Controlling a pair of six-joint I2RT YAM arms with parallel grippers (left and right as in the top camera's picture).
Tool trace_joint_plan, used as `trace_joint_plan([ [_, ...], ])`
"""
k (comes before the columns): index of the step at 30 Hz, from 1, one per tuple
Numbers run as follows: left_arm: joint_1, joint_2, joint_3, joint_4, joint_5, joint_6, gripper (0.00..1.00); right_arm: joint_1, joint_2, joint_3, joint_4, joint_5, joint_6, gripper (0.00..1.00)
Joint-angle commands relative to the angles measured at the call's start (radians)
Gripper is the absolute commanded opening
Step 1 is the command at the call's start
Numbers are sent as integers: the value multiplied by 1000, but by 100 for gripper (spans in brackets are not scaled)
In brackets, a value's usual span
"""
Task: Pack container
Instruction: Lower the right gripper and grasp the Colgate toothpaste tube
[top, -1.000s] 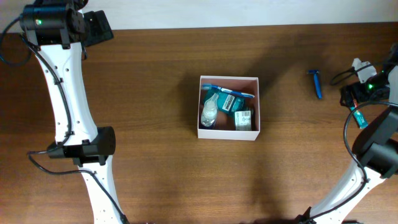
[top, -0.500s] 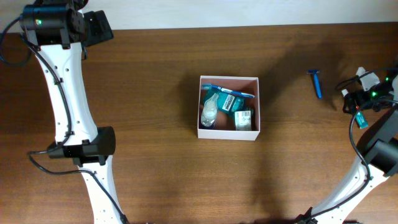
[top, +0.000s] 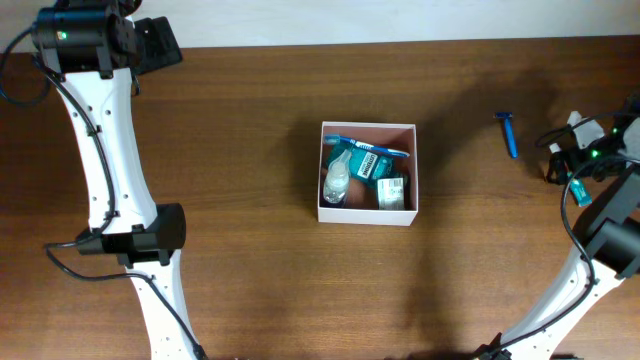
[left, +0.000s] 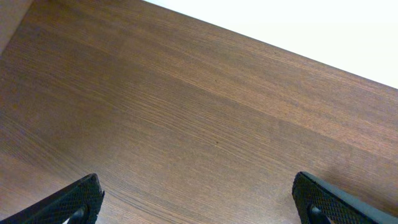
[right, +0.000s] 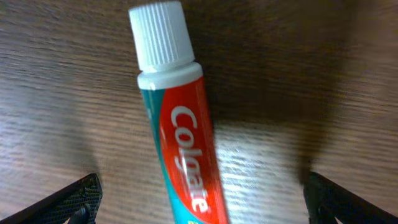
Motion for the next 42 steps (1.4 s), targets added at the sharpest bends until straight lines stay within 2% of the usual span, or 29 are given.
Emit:
trace_joint_plan([
  [1, 0, -21, -4, 0, 4, -13, 99, 4, 28, -3, 2, -26, -8, 99],
  [8, 0, -21, -4, 0, 4, -13, 99, 4, 29, -3, 19, -25, -7, 99],
  [13, 0, -21, -4, 0, 4, -13, 100, 4, 29, -3, 34, -25, -3, 89],
  [17, 0, -21, -4, 0, 4, -13, 99, 4, 29, -3, 44, -26, 5, 66],
  [22, 0, -21, -4, 0, 4, -13, 99, 4, 29, -3, 50, -52, 5, 59],
  [28, 0, -21, -4, 0, 4, -13, 99, 4, 29, -3, 51, -65, 8, 36],
  [36, 0, -21, -4, 0, 4, -13, 99, 5, 28, -2, 58, -75, 29, 30],
  [41, 0, -21, -4, 0, 4, -13, 99, 24, 28, 8, 72, -74, 34, 19],
  [42, 0, -21, -4, 0, 4, -13, 99, 29, 28, 11, 73, -75, 35, 14],
])
